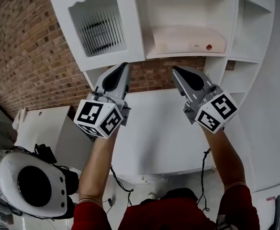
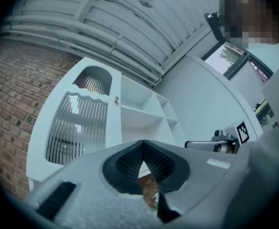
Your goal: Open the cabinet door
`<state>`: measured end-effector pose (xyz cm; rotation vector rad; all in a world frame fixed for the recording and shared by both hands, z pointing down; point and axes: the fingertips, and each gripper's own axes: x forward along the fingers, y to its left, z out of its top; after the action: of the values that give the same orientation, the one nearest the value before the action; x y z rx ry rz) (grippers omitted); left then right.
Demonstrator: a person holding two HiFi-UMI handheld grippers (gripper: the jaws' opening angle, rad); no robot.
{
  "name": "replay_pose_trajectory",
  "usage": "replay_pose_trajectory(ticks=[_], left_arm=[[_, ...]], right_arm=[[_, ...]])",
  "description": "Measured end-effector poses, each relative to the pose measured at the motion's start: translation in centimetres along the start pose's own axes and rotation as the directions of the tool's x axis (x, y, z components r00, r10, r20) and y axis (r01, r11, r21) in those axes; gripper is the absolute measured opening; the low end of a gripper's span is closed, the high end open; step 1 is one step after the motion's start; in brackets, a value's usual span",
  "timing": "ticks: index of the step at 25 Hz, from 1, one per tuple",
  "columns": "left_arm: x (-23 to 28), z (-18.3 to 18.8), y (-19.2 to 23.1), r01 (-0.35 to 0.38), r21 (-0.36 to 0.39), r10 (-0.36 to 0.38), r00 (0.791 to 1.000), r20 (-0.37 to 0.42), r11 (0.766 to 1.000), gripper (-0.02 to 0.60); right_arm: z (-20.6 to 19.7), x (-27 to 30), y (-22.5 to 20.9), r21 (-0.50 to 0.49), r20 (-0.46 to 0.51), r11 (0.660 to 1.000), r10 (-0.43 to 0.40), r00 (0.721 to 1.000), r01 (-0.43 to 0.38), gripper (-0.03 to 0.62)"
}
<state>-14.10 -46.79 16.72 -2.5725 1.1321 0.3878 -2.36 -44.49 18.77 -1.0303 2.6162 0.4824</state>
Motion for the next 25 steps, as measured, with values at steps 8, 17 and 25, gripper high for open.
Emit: replay_pose_trajectory(ticks=[8, 17, 25], left_arm=[[6.0, 1.9, 3.8, -0.035, 0.076, 0.036, 0.999, -0.005, 0.997, -0.002], [11.2, 6.8, 6.9, -0.136, 0.146, 0.136, 0.991, 0.013, 0.98, 0.026], [14.8, 9.7, 9.0, -0.217, 0.252, 0.216, 0.976, 0.03, 0.943, 0.092]], right_arm=[[-1.0, 2.1, -3.0, -0.003, 0.025, 0.999, 0.035, 0.999, -0.034, 0.012], [1.0, 2.5, -6.3, 0.012, 0.045, 0.996, 0.091, 0.995, -0.092, 0.012], [0.6, 1.5, -8.3, 0.057, 0.056, 0.993, 0.1, 0.993, -0.103, 0.012]])
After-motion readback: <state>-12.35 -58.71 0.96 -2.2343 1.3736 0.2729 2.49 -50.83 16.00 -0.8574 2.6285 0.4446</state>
